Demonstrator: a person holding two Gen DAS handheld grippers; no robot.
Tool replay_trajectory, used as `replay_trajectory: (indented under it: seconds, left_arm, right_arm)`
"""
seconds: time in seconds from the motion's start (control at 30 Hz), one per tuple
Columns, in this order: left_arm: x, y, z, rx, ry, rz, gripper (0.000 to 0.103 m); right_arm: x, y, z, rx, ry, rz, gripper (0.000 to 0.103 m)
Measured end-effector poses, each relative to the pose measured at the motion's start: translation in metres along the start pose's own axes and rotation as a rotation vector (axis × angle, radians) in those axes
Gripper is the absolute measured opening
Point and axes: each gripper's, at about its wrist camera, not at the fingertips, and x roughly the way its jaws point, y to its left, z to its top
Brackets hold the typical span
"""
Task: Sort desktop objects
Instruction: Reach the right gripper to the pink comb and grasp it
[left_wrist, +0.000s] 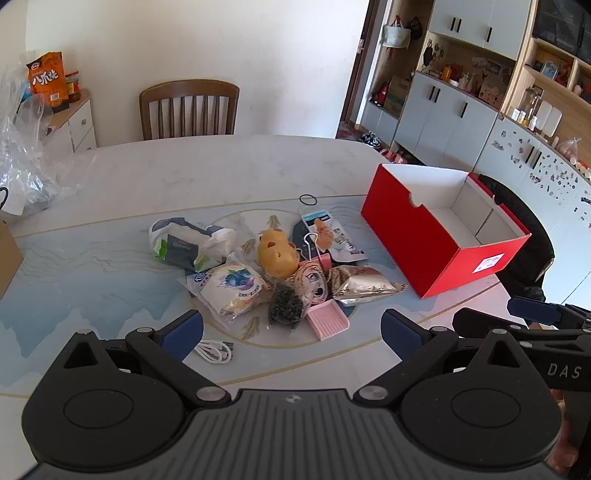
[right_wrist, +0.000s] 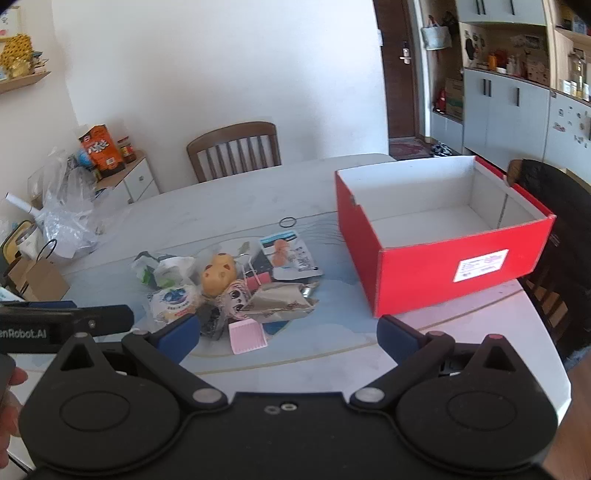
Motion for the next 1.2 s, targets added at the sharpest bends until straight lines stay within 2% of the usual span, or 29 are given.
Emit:
replay_trajectory:
  seconds: [0.2, 0.43, 0.63, 0.77, 1.0, 1.2]
  left_arm:
    - [0.013, 0.013, 0.001, 0.002, 0.029, -0.004, 0.103]
    - [0.028, 0.026, -0.001, 0.036, 0.035, -0.018, 0.103]
    - [0.047, 0.04, -0.017, 0.111, 0.035, -0.028, 0.103]
    - [0.066, 0.048, -0.027, 0.196, 0.04, -0.028, 0.103]
    - [0.099, 0.065, -0.039, 0.318, 0.062, -0.075, 0.103]
    - [0.12, 0.076, -0.044, 0.379, 0.09, -0.109, 0.103]
  right_arm:
    - [0.01, 0.005, -0.001, 0.003, 0.0, 0.016, 0.102]
    - [0.031, 0.012, -0.002, 0.009, -0.002, -0.008, 0.101]
    - [0.054, 0.016, -0.01, 0.038, 0.026, -0.033, 0.099]
    - [0.07, 0.017, -0.015, 0.061, 0.052, -0.053, 0.096]
    - [0.099, 0.02, -0.019, 0.053, 0.09, -0.075, 0.095]
    - [0.125, 0.021, -0.021, 0.056, 0.126, -0.111, 0.094]
